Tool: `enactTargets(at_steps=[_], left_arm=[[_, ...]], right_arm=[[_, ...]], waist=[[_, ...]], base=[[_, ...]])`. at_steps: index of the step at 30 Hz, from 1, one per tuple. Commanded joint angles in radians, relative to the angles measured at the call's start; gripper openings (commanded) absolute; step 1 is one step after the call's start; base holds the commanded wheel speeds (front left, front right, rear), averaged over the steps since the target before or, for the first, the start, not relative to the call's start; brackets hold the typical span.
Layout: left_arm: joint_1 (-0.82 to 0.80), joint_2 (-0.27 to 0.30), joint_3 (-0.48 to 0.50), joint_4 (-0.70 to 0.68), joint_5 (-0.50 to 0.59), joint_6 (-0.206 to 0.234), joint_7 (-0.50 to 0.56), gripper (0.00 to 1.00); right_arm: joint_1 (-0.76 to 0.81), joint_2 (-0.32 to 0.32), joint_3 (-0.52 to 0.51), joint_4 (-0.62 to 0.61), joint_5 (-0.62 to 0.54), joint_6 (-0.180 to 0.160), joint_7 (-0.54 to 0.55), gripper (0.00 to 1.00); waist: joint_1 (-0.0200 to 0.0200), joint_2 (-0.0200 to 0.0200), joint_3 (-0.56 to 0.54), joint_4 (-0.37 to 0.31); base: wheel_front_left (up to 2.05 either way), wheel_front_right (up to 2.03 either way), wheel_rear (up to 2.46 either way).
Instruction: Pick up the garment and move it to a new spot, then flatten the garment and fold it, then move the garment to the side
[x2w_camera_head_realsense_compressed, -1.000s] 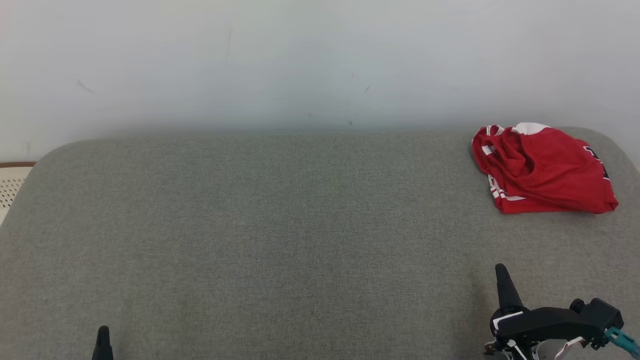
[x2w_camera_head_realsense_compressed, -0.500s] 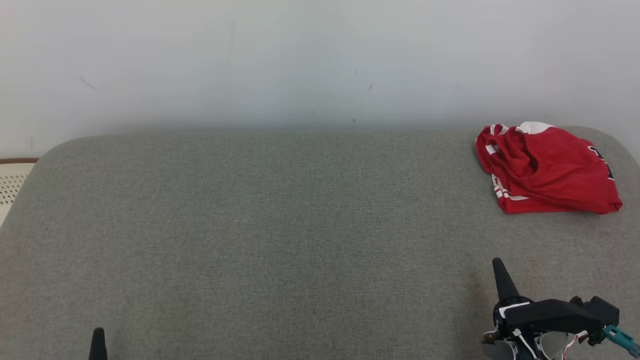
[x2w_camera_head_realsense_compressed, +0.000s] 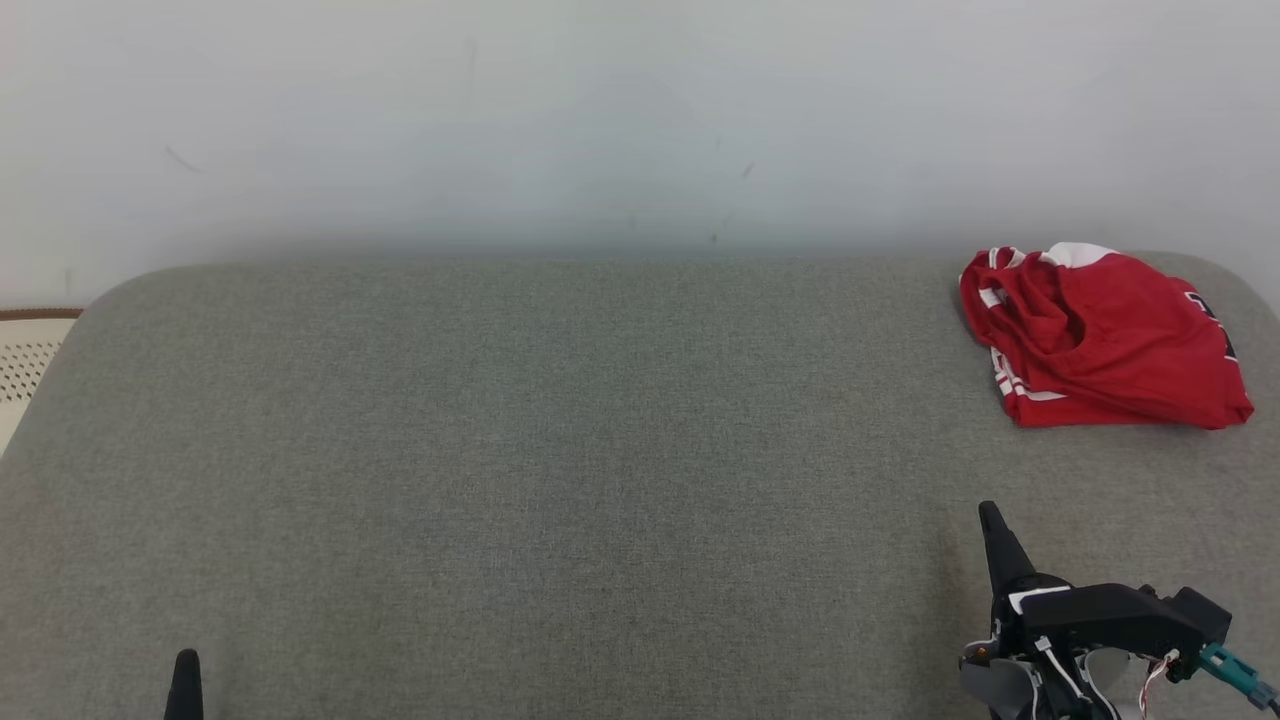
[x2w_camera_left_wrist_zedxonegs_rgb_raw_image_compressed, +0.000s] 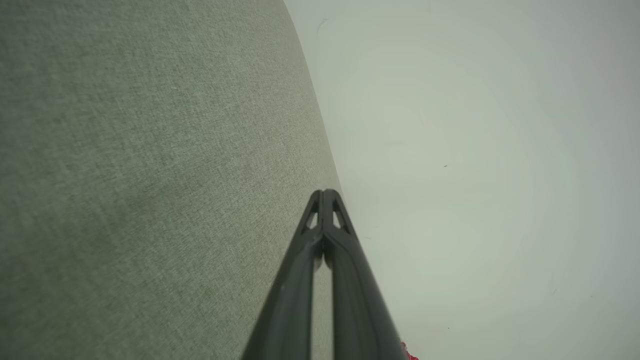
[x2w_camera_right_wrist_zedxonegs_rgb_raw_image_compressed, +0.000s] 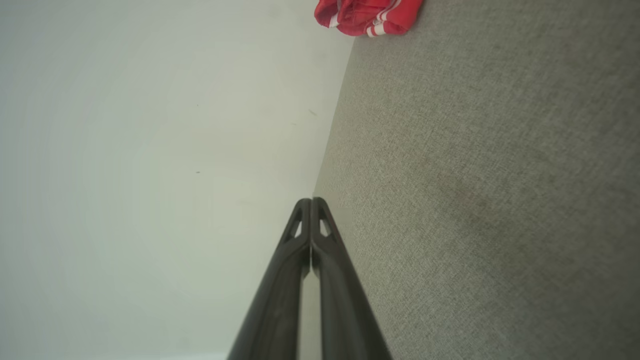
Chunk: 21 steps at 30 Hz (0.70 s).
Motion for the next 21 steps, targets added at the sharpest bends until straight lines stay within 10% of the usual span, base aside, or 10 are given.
enactTargets(at_steps=[1,21], left_arm=[[-0.008,0.001,0.008,0.002,-0.029,-0.004,0.005,0.00],[-0.017,-0.002,0.030,0.012,-0.196,-0.018,0.044,0.00]], right_arm=[[-0.016,0.001,-0.002,0.001,0.027,0.000,0.008,0.00],[-0.050,0.003,-0.008,0.037,0.203,0.000,0.048,0.00]], waist=[[-0.0001,0.0000,0.001,0.001],[-0.0001,0.0000,0.009,0.011]], base=[[0.00,0.00,0.00],[0.00,0.00,0.00]])
